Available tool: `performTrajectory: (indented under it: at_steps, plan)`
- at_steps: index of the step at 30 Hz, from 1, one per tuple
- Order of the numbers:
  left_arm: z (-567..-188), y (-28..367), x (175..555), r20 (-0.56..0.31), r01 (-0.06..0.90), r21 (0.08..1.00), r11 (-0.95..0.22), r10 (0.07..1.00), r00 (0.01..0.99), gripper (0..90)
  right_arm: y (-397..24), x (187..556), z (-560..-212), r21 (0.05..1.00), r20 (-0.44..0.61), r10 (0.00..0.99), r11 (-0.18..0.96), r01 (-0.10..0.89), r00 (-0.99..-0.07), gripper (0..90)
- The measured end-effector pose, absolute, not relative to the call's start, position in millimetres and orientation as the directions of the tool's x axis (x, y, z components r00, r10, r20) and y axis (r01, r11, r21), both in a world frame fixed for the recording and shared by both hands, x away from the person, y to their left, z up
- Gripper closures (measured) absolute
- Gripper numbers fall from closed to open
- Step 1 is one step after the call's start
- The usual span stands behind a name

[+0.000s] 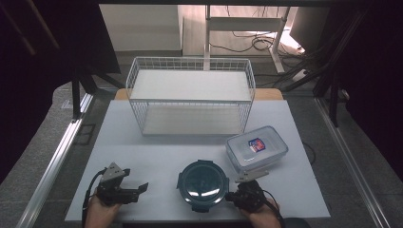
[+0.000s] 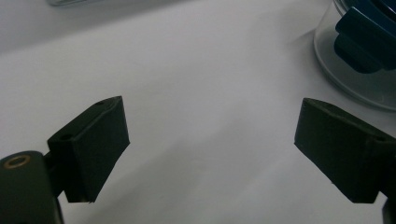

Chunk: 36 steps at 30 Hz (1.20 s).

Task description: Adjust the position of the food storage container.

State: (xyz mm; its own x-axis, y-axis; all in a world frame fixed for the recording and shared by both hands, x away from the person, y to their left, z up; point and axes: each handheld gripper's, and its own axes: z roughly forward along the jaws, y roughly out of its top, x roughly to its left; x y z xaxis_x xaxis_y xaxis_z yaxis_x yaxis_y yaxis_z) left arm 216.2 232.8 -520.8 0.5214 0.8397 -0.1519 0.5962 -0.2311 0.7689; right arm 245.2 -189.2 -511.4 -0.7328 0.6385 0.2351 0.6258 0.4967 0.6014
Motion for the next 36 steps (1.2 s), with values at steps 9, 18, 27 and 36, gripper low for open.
performTrajectory:
  at_steps: [9,18,27,36]
  plan:
    - [-512,246,208,-0.171,0.622,0.757,-0.200,0.859,0.483,9.5,-129,263,-515,0.602,0.242,0.544,0.565,0.564,-0.803,90.0]
    - [-503,275,201,-0.208,0.602,0.790,-0.119,0.872,0.444,14.4,-72,283,-519,0.623,0.215,0.485,0.600,0.502,-0.848,90.0]
    - [-481,236,189,-0.202,0.505,0.846,-0.170,0.775,0.598,52.2,-107,287,-499,0.677,0.163,0.524,0.557,0.481,-0.836,86.4]
    - [-481,149,190,-0.245,0.504,0.822,-0.265,0.634,0.733,89.7,-177,286,-471,0.748,0.087,0.643,0.462,0.477,-0.761,63.8]
